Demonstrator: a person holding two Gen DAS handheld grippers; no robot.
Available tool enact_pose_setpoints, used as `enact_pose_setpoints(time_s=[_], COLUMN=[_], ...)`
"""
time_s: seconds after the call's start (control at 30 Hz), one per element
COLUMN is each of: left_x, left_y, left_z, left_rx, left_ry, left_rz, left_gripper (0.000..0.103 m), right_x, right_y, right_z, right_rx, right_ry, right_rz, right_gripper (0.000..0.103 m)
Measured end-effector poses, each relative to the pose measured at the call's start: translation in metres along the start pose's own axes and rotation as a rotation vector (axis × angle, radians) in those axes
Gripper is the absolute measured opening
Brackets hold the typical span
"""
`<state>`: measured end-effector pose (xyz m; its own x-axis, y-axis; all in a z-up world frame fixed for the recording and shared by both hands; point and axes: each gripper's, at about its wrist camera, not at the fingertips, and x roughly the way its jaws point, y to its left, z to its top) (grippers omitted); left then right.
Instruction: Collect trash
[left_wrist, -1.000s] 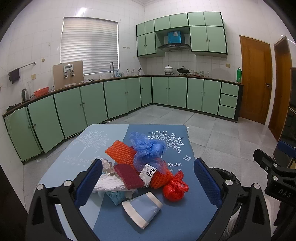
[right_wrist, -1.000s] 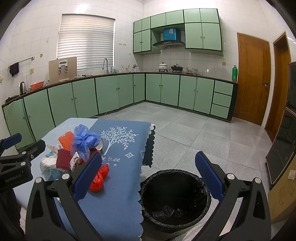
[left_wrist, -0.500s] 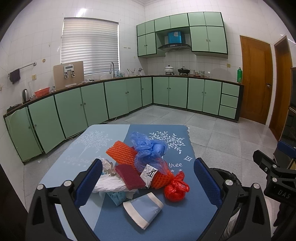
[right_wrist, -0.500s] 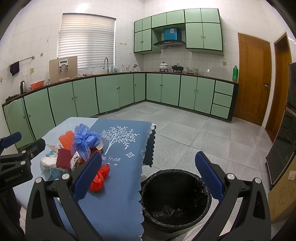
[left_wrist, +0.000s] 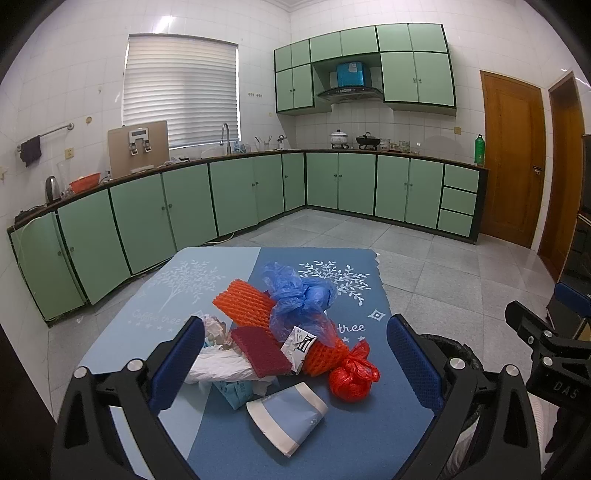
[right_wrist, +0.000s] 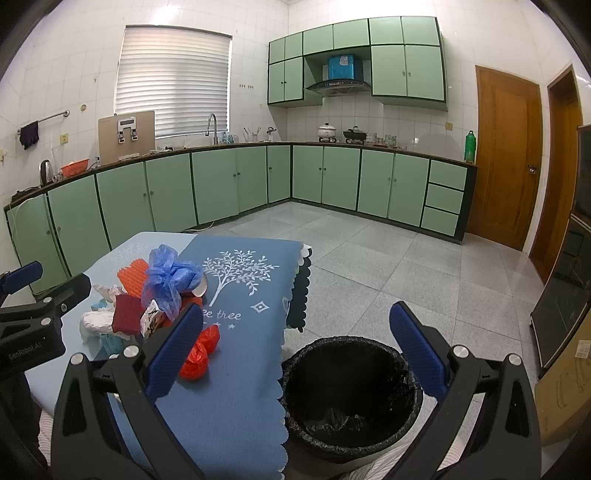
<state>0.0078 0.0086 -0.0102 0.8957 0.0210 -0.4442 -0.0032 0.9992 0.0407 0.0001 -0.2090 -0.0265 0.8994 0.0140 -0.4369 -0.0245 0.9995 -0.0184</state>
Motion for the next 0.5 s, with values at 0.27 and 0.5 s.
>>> enact_pose_setpoints(time_s=[0.27,0.5], left_x=[0.0002,-0.0001], left_y=[-0.0003,-0.0010], left_z=[0.0001,0.0007], left_rx=[0.001,0.000], left_ry=[0.001,0.001], left_rz=[0.001,0.000], left_gripper=[0.097,0.097], right_x=[0.0004,-0.0009], right_y=[0.0006,-0.0004], right_z=[-0.0003,-0.0012], right_rx=[-0.002,-0.003], right_ry=[0.000,0.000], right_rz=[0.000,0.000], right_gripper=[0.098,0.098])
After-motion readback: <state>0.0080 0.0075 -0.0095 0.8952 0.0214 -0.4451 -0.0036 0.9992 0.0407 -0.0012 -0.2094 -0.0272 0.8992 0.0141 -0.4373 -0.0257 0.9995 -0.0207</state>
